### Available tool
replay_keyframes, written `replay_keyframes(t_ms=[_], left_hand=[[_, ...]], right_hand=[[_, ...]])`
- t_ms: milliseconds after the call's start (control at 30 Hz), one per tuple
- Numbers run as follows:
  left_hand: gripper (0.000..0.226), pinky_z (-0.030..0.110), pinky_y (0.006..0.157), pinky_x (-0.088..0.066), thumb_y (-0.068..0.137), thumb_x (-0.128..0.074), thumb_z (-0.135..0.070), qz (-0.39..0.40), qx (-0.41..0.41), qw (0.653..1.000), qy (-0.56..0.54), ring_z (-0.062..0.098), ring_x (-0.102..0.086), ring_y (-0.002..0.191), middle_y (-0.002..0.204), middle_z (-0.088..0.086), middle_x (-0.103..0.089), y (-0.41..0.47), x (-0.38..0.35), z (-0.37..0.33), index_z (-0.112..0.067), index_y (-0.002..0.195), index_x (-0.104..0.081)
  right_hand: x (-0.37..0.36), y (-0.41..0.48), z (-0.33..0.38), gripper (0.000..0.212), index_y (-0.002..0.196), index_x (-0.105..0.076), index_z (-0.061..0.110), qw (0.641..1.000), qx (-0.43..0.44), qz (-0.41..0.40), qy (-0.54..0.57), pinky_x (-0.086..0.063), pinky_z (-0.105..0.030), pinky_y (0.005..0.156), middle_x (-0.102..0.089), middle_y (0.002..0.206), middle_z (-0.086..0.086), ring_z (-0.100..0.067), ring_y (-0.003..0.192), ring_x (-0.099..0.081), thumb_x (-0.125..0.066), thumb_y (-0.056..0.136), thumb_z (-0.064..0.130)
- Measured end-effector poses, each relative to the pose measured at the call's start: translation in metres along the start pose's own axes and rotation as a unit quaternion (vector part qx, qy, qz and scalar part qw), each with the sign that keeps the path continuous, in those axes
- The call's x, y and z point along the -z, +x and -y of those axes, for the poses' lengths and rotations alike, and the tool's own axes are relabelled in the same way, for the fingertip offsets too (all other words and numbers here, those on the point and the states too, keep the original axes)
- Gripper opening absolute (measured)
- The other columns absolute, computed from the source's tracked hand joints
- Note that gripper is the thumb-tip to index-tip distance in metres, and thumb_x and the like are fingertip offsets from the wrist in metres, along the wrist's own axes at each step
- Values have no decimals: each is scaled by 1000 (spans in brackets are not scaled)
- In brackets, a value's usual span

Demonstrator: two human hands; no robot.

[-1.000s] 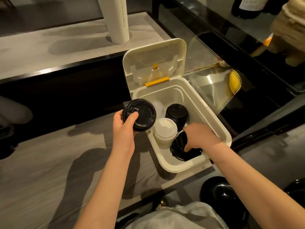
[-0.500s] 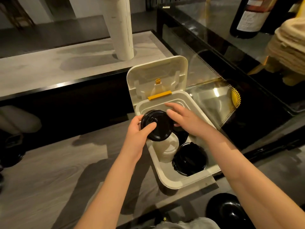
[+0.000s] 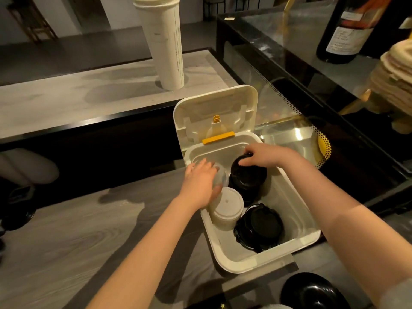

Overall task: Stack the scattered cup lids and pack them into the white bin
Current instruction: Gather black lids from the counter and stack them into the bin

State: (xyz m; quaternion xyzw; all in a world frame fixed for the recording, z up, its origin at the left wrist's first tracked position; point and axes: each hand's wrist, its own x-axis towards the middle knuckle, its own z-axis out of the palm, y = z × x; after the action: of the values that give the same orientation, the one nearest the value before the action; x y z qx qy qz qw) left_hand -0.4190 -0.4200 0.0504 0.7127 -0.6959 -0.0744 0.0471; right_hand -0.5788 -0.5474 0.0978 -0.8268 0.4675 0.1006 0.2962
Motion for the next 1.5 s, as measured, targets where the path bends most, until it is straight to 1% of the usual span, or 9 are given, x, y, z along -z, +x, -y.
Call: replay_keyframes(t_ms=[133, 367, 533, 600, 767, 933, 1167, 1367, 1500], left_hand=[[46, 44, 115, -3, 92, -43, -45, 32, -4, 995, 90, 18, -41, 129, 138, -2, -50, 4, -4, -3, -20, 130, -53], [46, 44, 115, 2, 93, -40, -45, 60, 1, 994, 97, 17, -41, 130, 145, -3, -43, 3, -2, -4, -21, 130, -54], [47, 43, 115, 2, 92, -41, -45, 60, 8, 995, 81, 16, -41, 130, 145, -3, -44, 2, 0, -4, -21, 130, -55], [46, 43, 115, 2, 92, -41, -46, 63, 9, 995, 82, 17, -41, 129, 144, -3, -45, 2, 1, -5, -21, 129, -55], [46, 43, 115, 2, 92, -41, -45, 64, 14, 994, 83, 17, -42, 129, 143, -3, -46, 2, 0, -5, -22, 129, -55], [46, 44, 116, 2, 92, -41, -44, 66, 9, 994, 89, 17, -40, 130, 143, -2, -45, 1, 2, -6, -22, 131, -53], [44, 47, 115, 0, 92, -41, -39, 74, -1, 993, 93, 21, -40, 128, 139, 2, -48, 1, 5, -7, -19, 129, -55], [39, 44, 113, -13, 94, -41, -35, 52, -13, 995, 82, 23, -41, 122, 122, 5, -54, -2, 11, -5, -13, 121, -58], [43, 47, 115, -9, 96, -40, -33, -14, 21, 1000, -1, 20, -18, 142, 147, 4, -37, -12, 21, 6, -13, 133, -49]], right_hand=[[-9, 24, 3, 41, 120, -55, 6, 998, -9, 35, -53, -37, -29, 79, -57, 119, -10, -24, 104, -53, -51, 95, 38], [-44, 38, -13, 34, 118, -57, 5, 989, 75, -89, -87, -39, -37, 95, -51, 121, -15, -30, 112, -48, -43, 99, 28], [-70, 30, -25, 21, 102, -57, 9, 955, 123, -141, -231, -43, -39, 85, -58, 99, -11, -32, 98, -54, -41, 98, 21], [-73, 25, -20, 21, 112, -52, 9, 968, 95, -128, -192, -45, -40, 84, -55, 109, -11, -32, 103, -52, -40, 98, 19], [-67, 10, -18, 46, 143, -37, 13, 975, 100, -191, -56, -31, -31, 106, -40, 146, -6, -23, 133, -38, -42, 99, 25], [-78, 1, -24, 67, 151, -16, 19, 990, 84, -70, -89, -13, -29, 117, -12, 159, -4, -19, 146, -11, -50, 96, 35], [-81, 8, -5, 66, 141, -31, 15, 982, -19, -89, -168, -36, -38, 104, -35, 140, -10, -30, 129, -33, -52, 90, 50], [-76, -2, 2, 63, 132, -38, 14, 983, -36, -118, -137, -41, -39, 97, -40, 135, -8, -28, 124, -39, -51, 88, 56], [-66, -11, 18, 59, 134, -38, 15, 980, -22, -173, -101, -41, -37, 92, -43, 135, -6, -26, 123, -40, -41, 92, 57]])
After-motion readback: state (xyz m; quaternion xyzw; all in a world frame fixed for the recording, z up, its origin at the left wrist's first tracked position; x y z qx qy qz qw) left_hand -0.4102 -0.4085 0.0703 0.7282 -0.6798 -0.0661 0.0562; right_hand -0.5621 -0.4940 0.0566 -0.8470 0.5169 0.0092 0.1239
